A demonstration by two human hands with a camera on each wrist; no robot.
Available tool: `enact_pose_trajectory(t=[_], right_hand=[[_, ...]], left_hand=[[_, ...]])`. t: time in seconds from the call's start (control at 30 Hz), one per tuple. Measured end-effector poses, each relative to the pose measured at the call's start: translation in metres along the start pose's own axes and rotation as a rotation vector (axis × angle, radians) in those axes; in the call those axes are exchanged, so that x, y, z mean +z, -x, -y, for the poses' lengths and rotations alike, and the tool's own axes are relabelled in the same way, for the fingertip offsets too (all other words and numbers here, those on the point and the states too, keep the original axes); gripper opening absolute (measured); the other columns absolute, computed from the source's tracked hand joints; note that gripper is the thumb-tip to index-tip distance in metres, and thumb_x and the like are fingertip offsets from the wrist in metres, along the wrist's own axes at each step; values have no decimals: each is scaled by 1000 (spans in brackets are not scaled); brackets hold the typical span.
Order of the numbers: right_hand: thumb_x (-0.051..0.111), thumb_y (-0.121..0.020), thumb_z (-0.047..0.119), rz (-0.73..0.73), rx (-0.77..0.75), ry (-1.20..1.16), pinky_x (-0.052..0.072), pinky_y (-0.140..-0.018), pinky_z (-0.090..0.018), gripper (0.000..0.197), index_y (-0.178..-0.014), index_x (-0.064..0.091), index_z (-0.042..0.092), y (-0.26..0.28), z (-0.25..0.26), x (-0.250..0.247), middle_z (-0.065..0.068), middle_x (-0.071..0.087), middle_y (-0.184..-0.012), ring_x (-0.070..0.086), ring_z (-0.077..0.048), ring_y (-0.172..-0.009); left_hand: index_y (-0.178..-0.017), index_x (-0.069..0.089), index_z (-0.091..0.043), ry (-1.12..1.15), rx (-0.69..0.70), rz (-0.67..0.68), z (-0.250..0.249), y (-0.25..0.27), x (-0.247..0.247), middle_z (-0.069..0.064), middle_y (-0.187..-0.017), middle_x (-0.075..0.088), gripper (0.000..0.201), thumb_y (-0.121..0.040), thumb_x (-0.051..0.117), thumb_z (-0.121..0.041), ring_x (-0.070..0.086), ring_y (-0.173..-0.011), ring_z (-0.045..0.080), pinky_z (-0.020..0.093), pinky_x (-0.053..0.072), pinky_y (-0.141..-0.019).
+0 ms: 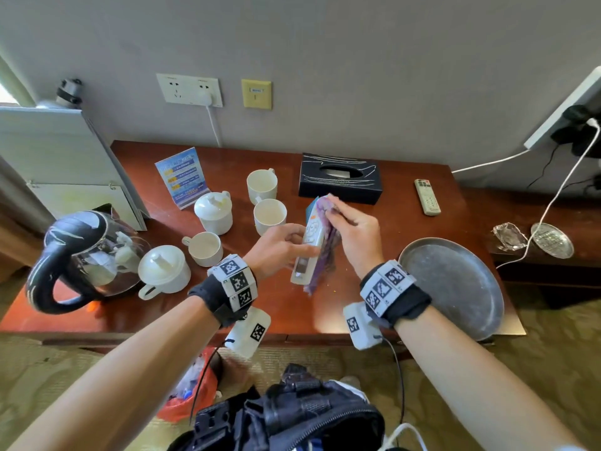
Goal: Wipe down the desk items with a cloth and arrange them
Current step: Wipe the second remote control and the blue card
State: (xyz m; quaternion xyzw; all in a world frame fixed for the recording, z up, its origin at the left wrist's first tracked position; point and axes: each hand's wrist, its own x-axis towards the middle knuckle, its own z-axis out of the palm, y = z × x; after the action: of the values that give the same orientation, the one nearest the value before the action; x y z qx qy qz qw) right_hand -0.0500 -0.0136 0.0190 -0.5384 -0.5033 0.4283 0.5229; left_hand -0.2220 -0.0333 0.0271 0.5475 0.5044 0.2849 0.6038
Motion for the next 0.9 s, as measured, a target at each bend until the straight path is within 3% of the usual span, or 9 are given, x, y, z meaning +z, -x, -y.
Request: enact_pose_trajectory(t=[0.07,0.2,0.3,0.43,0.57,0.63,0.73,0.8,0.9], right_hand=[[69,-92,15,-52,26,-10,47,-107,-35,29,-120,70,18,-14,2,-3,7,71,-118,64,-3,-114],[67,-93,21,-61,65,-27,50,-104,-39,27,-120,71,21,-21,0,-5,8,73,-114,66,-5,-112],[66,-94,19,-22,35,-38,50,-104,-42,26,-118,72,27,-8,-1,-3,7,72,-118,64,-7,-116],[69,-92,18,71,43,10,53,-96,-52,33,-99,73,50,16,-1,1,8,72,-116,67,-17,-112],[69,-91,12,87,73,-13,53,-95,-55,30,-107,75,37,27,-5,-2,-1,73,-115,69,-20,-100],[69,-91,12,67,92,-22,55,-91,-50,29,-108,75,34,25,-7,-6,-5,75,-107,69,-13,-86],[67,-92,9,68,95,-27,57,-74,-27,29,-110,74,30,24,-9,-12,-7,75,-101,64,1,-68],[66,-92,7,63,112,-53,54,-66,-18,29,-115,73,23,24,-9,-14,-6,75,-106,65,1,-70],[65,-93,7,57,96,-32,55,-72,-19,29,-118,72,20,26,-8,-17,1,73,-114,69,-6,-92]], left_hand=[[-118,64,-7,-14,-9,22,0,3,3,6,-88,69,41,-81,78,-19,69,-78,15,32,55,-67],[-124,62,-7,-28,-1,-25,-4,3,8,14,-99,71,62,-70,78,-33,71,-88,25,44,59,-76],[-121,64,-5,-26,15,-55,-10,2,6,17,-100,71,48,-80,81,-22,72,-90,28,51,58,-81],[-112,64,-11,-24,25,-112,-11,-1,0,4,-87,69,32,-84,79,-16,70,-79,14,44,60,-78],[-105,59,-17,23,-12,-82,-10,-3,-6,3,-89,69,29,-84,78,-11,71,-78,11,31,59,-70],[-102,58,-19,65,-31,-49,-10,-2,-9,1,-87,69,26,-87,74,-6,71,-79,12,30,59,-70],[-108,57,-13,115,-33,-26,-12,-1,-9,3,-89,69,31,-87,67,8,72,-76,8,23,57,-62],[-124,54,-8,117,-19,-18,-13,-3,-7,6,-95,69,44,-87,65,11,73,-79,10,22,56,-63],[-139,51,-9,106,13,6,-13,-6,-2,15,-109,70,57,-87,65,10,73,-91,14,24,58,-70]])
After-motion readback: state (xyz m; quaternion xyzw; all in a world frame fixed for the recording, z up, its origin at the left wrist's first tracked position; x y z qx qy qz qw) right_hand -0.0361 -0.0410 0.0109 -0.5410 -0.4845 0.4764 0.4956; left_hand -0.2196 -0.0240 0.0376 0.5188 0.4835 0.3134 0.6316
